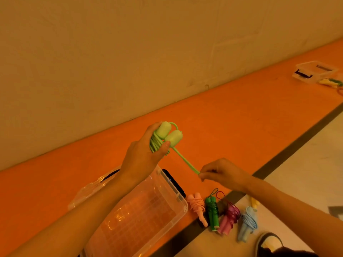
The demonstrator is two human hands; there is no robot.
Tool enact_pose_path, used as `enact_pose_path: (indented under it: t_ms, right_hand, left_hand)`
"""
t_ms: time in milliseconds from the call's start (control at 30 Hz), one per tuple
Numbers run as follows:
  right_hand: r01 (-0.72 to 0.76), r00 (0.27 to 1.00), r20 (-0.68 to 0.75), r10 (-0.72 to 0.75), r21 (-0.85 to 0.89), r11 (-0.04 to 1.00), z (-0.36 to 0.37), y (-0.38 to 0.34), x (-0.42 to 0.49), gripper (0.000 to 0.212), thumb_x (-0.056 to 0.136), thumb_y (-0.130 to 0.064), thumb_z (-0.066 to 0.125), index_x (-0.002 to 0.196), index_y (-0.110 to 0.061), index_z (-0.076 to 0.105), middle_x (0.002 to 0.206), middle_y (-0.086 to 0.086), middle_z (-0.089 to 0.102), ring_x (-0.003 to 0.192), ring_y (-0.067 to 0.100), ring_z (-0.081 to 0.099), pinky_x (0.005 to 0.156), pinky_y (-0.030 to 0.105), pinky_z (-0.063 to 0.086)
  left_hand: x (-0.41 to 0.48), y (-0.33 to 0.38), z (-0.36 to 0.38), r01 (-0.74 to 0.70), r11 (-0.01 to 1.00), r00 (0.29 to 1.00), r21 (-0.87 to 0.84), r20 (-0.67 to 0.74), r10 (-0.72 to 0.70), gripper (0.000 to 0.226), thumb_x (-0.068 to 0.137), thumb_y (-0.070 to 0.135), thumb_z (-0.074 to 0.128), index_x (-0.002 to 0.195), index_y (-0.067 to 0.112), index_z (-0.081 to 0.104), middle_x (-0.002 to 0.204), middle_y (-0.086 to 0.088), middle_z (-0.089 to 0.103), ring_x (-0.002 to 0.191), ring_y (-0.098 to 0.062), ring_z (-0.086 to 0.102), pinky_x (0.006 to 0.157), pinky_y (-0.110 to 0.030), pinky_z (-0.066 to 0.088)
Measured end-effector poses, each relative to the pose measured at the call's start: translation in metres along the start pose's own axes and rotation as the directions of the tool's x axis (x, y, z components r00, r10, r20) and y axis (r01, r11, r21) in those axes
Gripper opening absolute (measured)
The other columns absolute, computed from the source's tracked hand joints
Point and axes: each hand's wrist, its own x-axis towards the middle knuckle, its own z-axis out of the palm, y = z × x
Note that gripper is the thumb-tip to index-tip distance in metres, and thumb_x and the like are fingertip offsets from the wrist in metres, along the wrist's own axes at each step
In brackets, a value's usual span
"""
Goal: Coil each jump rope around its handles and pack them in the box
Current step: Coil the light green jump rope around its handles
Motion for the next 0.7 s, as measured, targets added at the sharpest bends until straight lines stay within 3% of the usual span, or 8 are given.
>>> enact_pose_path:
  t_ms: [100,200,267,400,533,600,700]
  right_hand:
    - [0.163,0.984,-0.041,-0.176,-0.217,0.962,0.016,-0.022,-0.004,0.037,0.096,-0.052,0.051,0.090,-0.022,0.072,0.074,-0.008,0.067,0.062,0.008,0.054,0.062,0.024,0.038]
    - [0.303,0.927,-0.039,-0.374,-0.512,0.804,0.023,-0.041,-0.007,0.026,0.099,-0.049,0.046,0.097,-0.028,0.060,0.083,-0.011,0.064,0.074,0.004,0.053,0.072,0.026,0.037]
    - [0.337,0.894,-0.027,-0.447,-0.617,0.711,0.028,-0.053,-0.006,0.018,0.100,-0.041,0.044,0.101,-0.027,0.055,0.088,-0.009,0.062,0.078,0.009,0.055,0.072,0.030,0.040]
    - [0.357,0.843,-0.078,-0.533,-0.661,0.660,0.023,-0.077,-0.001,0.016,0.099,-0.031,0.047,0.098,-0.019,0.058,0.085,-0.003,0.059,0.077,0.013,0.050,0.071,0.032,0.039]
    - [0.252,0.833,-0.261,-0.488,-0.607,0.754,0.010,-0.086,0.010,0.027,0.097,-0.034,0.042,0.096,-0.017,0.064,0.085,-0.004,0.063,0.074,0.011,0.054,0.072,0.032,0.041]
    - [0.239,0.835,-0.312,-0.453,-0.536,0.810,-0.001,-0.086,0.017,0.034,0.100,-0.039,0.039,0.097,-0.017,0.065,0.088,-0.003,0.065,0.078,0.011,0.055,0.073,0.032,0.037]
    - [0.251,0.827,-0.344,-0.445,-0.483,0.839,-0.014,-0.086,0.025,0.040,0.102,-0.044,0.037,0.091,-0.019,0.066,0.088,-0.005,0.068,0.080,0.009,0.053,0.073,0.035,0.033]
  left_hand:
    - [0.002,-0.004,0.001,0.035,0.985,0.999,0.171,-0.016,-0.032,0.058,0.089,0.060,0.055,0.143,0.044,0.038,0.089,0.018,0.064,0.070,-0.008,0.065,0.062,-0.041,0.056]
    - [0.005,-0.014,0.002,0.090,0.938,0.995,0.334,0.005,-0.097,0.060,0.092,0.059,0.055,0.147,0.043,0.034,0.092,0.005,0.067,0.071,-0.019,0.064,0.060,-0.037,0.053]
    - [0.006,-0.020,0.002,0.113,0.891,0.985,0.440,0.069,-0.159,0.064,0.092,0.066,0.047,0.150,0.043,0.030,0.094,0.000,0.069,0.072,-0.020,0.063,0.057,-0.033,0.050]
    - [0.000,-0.020,0.006,-0.009,0.825,0.953,0.565,0.255,-0.164,0.076,0.085,0.075,0.014,0.154,0.044,0.022,0.067,0.005,0.053,0.056,-0.008,0.047,0.047,-0.028,0.033]
    - [-0.004,-0.017,0.004,-0.180,0.804,0.901,0.567,0.424,-0.097,0.115,0.058,0.092,-0.026,0.154,0.047,0.017,0.062,0.008,0.045,0.054,-0.006,0.044,0.047,-0.028,0.030]
    - [-0.007,-0.013,0.005,-0.260,0.770,0.872,0.583,0.484,-0.072,0.119,0.053,0.094,-0.026,0.154,0.046,0.015,0.065,0.008,0.045,0.057,-0.010,0.047,0.048,-0.029,0.035]
    - [-0.018,0.006,0.015,-0.342,0.740,0.839,0.580,0.543,-0.037,0.095,0.067,0.090,-0.001,0.149,0.046,0.017,0.075,0.005,0.054,0.067,-0.013,0.055,0.058,-0.035,0.047]
